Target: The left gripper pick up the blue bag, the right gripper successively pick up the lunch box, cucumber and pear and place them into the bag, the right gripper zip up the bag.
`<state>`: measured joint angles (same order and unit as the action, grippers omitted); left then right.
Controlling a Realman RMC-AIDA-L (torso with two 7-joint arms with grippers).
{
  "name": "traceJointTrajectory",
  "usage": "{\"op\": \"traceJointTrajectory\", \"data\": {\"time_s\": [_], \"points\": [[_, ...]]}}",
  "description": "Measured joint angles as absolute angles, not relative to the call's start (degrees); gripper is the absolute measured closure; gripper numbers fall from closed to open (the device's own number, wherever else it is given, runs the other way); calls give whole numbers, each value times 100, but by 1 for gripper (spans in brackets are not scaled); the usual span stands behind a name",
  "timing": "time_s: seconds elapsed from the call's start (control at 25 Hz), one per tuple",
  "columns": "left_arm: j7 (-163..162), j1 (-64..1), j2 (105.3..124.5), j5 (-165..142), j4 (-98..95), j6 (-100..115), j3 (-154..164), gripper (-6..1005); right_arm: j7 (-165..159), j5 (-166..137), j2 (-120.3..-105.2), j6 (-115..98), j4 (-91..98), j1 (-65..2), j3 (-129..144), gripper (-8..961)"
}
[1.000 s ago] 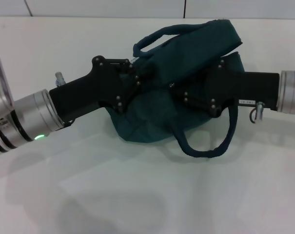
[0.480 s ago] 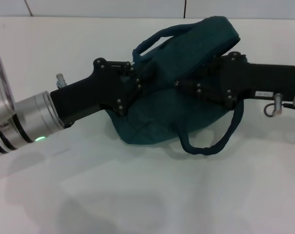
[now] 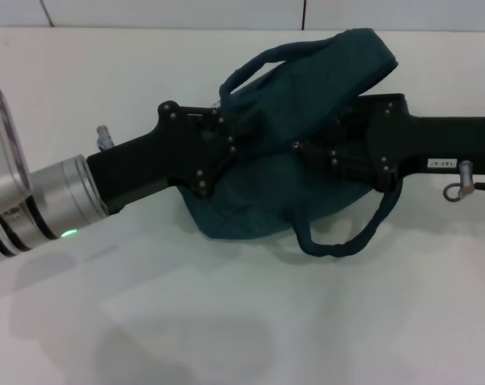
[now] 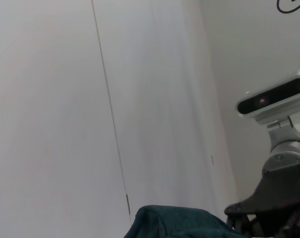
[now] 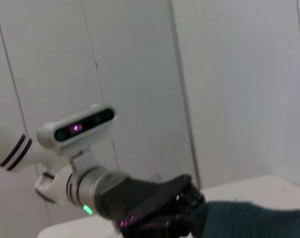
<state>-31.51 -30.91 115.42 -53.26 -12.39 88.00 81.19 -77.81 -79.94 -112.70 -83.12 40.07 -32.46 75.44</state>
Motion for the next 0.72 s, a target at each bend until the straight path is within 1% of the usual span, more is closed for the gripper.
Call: {"op": "traceJointTrajectory", "data": {"time_s": [0.32,0.44,0.6,0.72], "points": [[-3122,-3094,11575,-5351,-1239,8800,8114,944,-7829,-8163,-11208,-8276,4198,-3199,7523,626],[-3120,-3099,11577,-5372,-1239,8799,8094,944,-7830,-8229,-11207,-8168,4198,-3250,7523,626],[-3120,-3117,11577,-5373,-1239,8797,8091,944,-7874,-8548,-11320,-7973,4189,-3395,7539,624],[-3120,-3121,11575,-5375,-1239,8796,8092,944,-8001,-8848,-11378,-7944,4201,-3496,7529,626]]}}
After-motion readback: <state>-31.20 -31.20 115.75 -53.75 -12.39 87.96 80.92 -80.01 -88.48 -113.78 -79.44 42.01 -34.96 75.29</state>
